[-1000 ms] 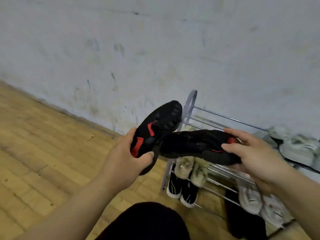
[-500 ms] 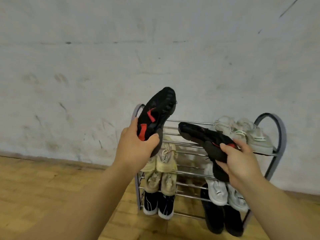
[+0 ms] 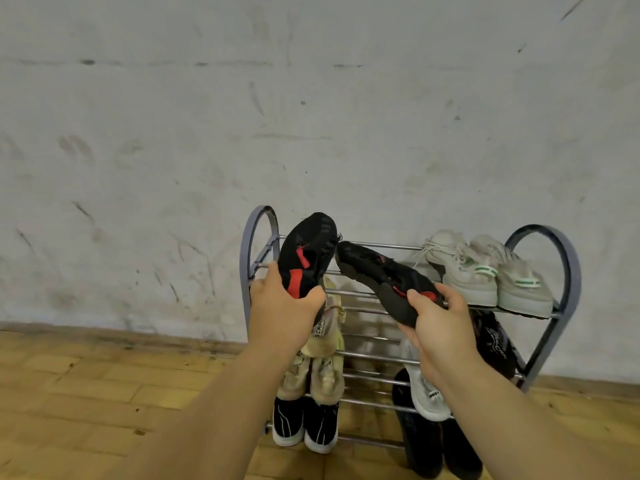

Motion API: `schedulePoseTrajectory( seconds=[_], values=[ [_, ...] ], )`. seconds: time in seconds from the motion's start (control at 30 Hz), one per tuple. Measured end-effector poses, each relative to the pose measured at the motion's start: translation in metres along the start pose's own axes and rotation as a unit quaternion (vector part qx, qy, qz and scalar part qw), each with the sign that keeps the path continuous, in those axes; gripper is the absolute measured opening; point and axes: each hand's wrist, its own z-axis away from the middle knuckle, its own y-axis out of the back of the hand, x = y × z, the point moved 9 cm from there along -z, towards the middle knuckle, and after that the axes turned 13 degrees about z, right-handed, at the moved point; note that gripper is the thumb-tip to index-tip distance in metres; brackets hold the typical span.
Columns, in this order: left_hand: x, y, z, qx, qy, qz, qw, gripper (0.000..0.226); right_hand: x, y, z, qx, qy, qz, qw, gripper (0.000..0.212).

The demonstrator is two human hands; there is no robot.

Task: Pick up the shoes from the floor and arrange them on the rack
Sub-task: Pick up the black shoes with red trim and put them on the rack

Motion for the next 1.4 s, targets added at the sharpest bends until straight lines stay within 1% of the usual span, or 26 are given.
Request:
schedulePoseTrajectory(
  seconds=[0.2,0.37,0.5,0.6,0.7,0.73,0.77,0.83,0.87,0.9,0.97,1.03,1.17,1.3,1.4],
  values=[
    [-0.02,-0.003,-0.006,-0.005,0.026,-0.017,1.0,0.054,0.006,-0.009,-0.005,-0.02,0.009,0.021,1.0,0.047],
    [-0.022,-0.005,-0.009,-0.011,0.024,-0.026,0.999,0.059,0.008,-0.011,-0.011,-0.036,0.011,0.022,0.999,0.046],
    [-0.023,-0.01,-0.009,-0.029,0.033,-0.034,0.998,0.068,0.011,-0.01,-0.009,-0.035,0.01,0.046,0.998,0.035],
    [-0.024,-0.012,-0.01,-0.051,0.041,-0.005,0.998,0.084,0.013,-0.01,-0.008,-0.039,0.007,0.061,0.997,0.032],
    [-0.033,-0.011,-0.012,-0.087,0.089,0.065,0.99,0.105,0.01,-0.011,-0.008,-0.053,0.019,0.087,0.995,0.032],
    [-0.034,-0.01,-0.012,-0.1,0.109,0.107,0.983,0.105,0.008,-0.011,-0.008,-0.063,0.026,0.1,0.993,0.034],
    [-0.036,-0.009,-0.011,-0.113,0.131,0.156,0.973,0.1,0.007,-0.013,-0.007,-0.077,0.03,0.11,0.99,0.037],
    [-0.04,-0.009,-0.008,-0.146,0.174,0.246,0.942,0.086,0.008,-0.019,-0.006,-0.118,0.024,0.125,0.985,0.045],
    [-0.041,-0.01,-0.006,-0.163,0.189,0.278,0.928,0.083,0.01,-0.023,-0.004,-0.148,0.019,0.136,0.979,0.051],
    [-0.042,-0.011,-0.005,-0.176,0.2,0.298,0.917,0.082,0.011,-0.027,-0.001,-0.174,0.014,0.15,0.973,0.058],
    [-0.044,-0.012,-0.004,-0.193,0.213,0.313,0.905,0.081,0.012,-0.032,0.003,-0.211,0.009,0.17,0.963,0.068],
    [-0.045,-0.014,-0.003,-0.204,0.216,0.31,0.903,0.083,0.012,-0.034,0.004,-0.219,0.009,0.178,0.959,0.071],
    [-0.043,-0.02,-0.003,-0.218,0.204,0.296,0.908,0.086,0.013,-0.044,0.003,-0.237,-0.003,0.129,0.963,0.065],
    [-0.036,-0.026,0.0,-0.238,0.187,0.286,0.909,0.087,0.012,-0.044,-0.001,-0.217,0.005,0.126,0.968,0.06],
    [-0.03,-0.025,-0.003,-0.247,0.168,0.279,0.913,0.086,0.011,-0.045,-0.002,-0.218,0.006,0.095,0.971,0.057]
  ],
)
